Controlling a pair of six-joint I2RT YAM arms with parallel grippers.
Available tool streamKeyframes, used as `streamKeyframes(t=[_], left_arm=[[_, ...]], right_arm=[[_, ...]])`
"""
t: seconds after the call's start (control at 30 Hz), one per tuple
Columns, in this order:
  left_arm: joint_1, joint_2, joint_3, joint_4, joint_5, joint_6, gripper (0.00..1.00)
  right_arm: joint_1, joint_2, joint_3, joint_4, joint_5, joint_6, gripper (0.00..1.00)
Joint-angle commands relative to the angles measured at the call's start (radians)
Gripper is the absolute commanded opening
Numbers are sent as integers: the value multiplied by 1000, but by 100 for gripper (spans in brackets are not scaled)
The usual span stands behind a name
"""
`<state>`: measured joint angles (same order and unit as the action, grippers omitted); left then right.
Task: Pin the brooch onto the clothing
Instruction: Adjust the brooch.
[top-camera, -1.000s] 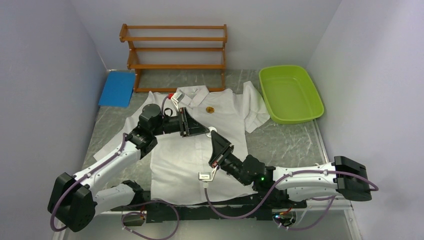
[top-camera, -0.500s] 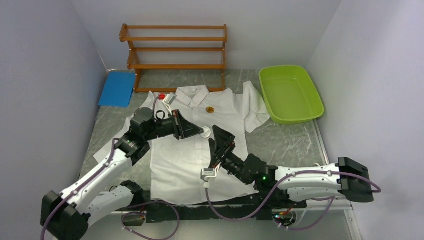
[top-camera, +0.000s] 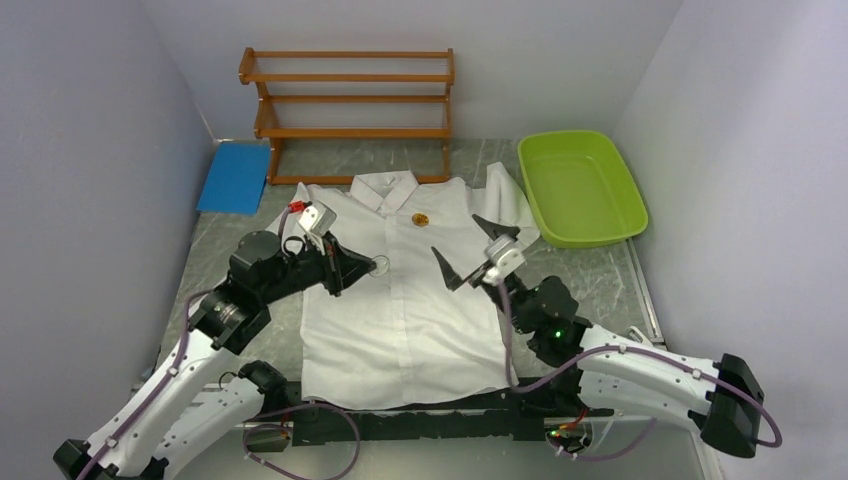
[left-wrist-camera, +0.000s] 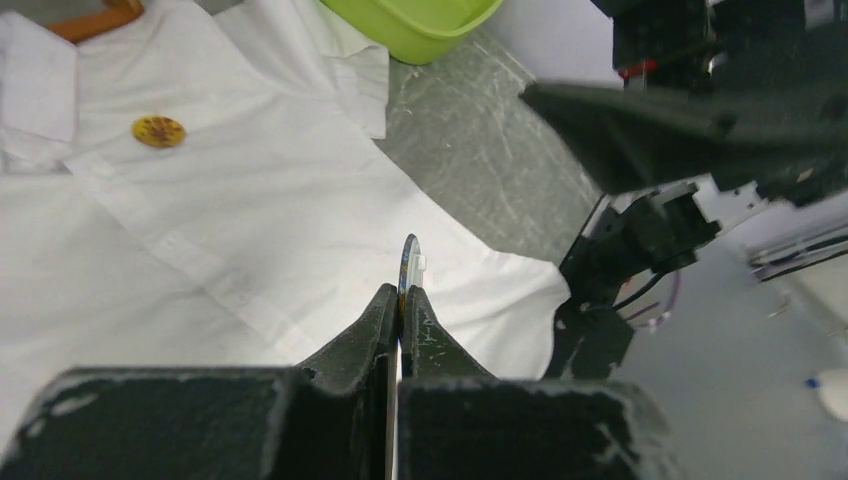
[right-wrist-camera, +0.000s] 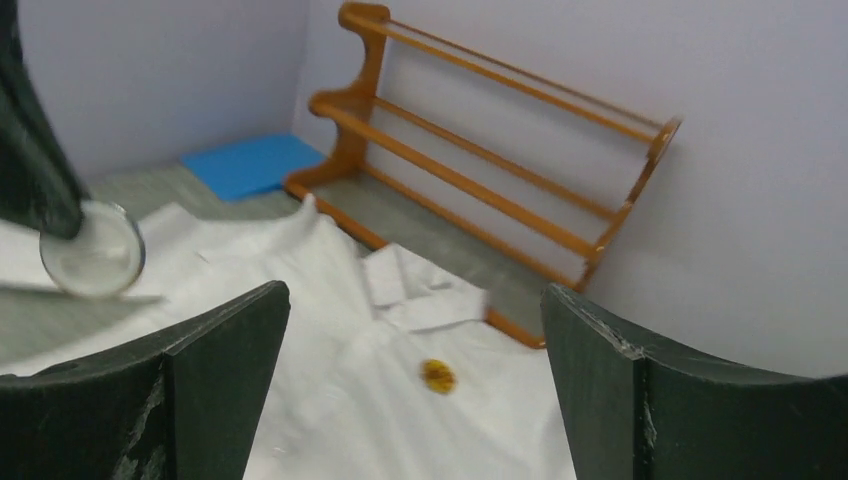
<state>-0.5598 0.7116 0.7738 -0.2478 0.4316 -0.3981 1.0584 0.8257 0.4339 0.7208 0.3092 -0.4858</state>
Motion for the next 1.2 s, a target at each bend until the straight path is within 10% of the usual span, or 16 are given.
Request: streamKeyframes(t=[0.0,0.53,1.17], left_arm=[[-3,-59,6,10,32,226,3],[-3,-143,-135,324,309,598,3],[-3,-57,-56,202,273,500,3]], right_arm=[[-84,-35,103,-180,-57,616,100],[-140,150,206,-88,-775,957,92],[-140,296,296,-173,-751,945,21]])
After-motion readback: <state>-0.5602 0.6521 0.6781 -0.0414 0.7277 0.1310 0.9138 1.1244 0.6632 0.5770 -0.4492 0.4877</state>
